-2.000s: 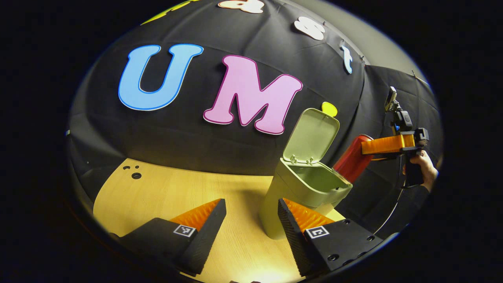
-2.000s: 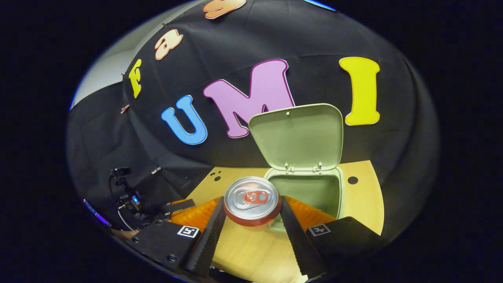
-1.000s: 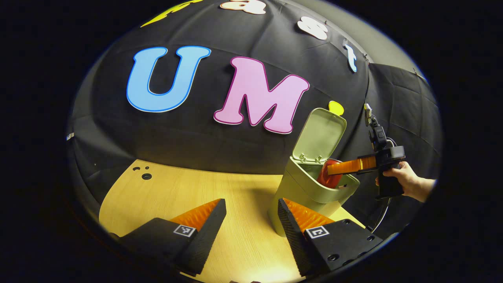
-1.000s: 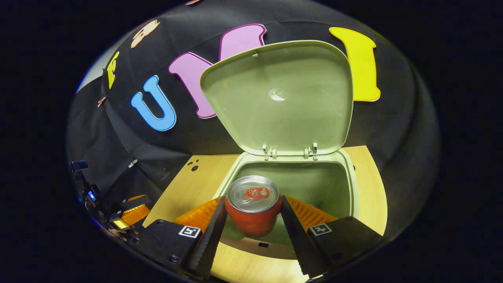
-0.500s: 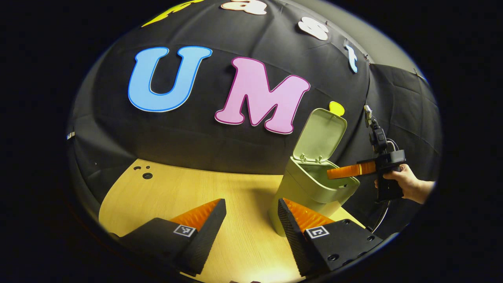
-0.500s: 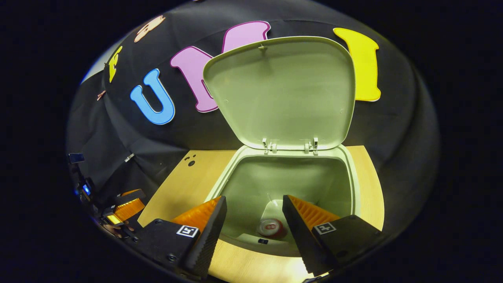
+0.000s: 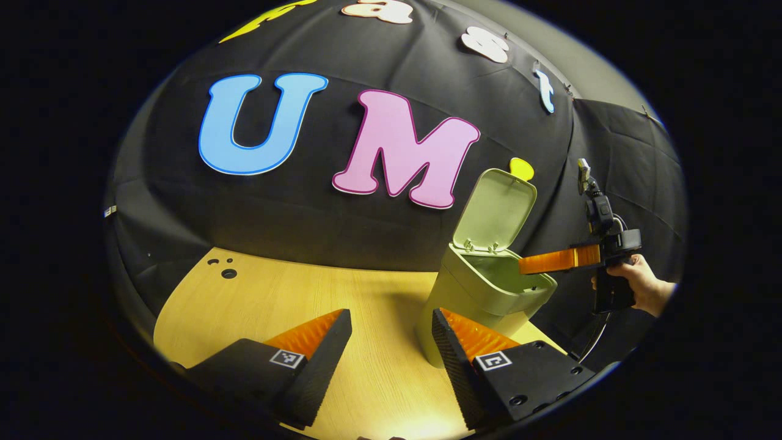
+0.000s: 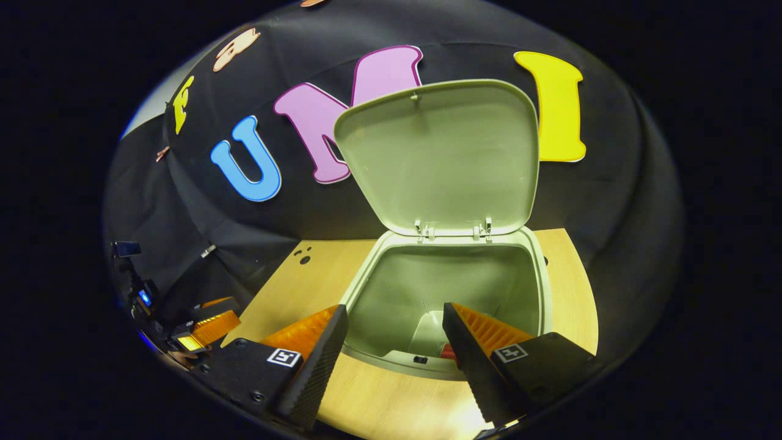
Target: Press the lid of the desktop garbage bin to open it, pick up the crumpled paper on the desktop and throw it into the bin, then pick up the pop can on the desktop and drop it into the bin, and finally close the garbage bin lid.
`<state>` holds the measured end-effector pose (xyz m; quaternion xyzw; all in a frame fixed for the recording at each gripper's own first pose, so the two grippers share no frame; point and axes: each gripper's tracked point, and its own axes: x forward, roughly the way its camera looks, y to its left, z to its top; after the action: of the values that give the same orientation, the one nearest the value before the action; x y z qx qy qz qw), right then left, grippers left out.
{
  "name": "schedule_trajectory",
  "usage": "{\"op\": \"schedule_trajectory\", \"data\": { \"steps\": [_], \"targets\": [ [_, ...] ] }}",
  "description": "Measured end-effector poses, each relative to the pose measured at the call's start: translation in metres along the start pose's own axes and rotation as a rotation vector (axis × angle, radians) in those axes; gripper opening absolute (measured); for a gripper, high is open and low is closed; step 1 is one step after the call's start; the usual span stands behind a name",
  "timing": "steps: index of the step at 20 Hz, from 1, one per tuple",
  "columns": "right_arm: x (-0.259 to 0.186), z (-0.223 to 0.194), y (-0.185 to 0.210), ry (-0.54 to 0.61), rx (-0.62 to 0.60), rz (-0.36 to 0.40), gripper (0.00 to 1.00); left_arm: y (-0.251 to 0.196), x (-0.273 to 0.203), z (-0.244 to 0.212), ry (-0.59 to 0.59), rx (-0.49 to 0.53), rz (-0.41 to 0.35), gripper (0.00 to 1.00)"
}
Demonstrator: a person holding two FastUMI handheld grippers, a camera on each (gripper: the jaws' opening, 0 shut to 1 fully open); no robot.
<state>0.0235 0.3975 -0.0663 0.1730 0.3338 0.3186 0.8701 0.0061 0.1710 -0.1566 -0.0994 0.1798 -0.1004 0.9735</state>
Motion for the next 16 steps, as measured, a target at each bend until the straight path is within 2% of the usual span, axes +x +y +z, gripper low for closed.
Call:
{"op": "schedule_trajectory", "data": {
  "steps": [8, 16],
  "targets": [
    [-0.036, 0.042, 0.012, -0.115, -0.052, -0.014, 0.98, -0.007, -0.003, 0.0, 0.003, 0.01, -0.017, 0.86],
    [-0.062, 0.122, 0.034, -0.267, -0.105, -0.029, 0.98, -0.011, -0.009, 0.0, 0.002, 0.016, -0.03, 0.87]
  ]
}}
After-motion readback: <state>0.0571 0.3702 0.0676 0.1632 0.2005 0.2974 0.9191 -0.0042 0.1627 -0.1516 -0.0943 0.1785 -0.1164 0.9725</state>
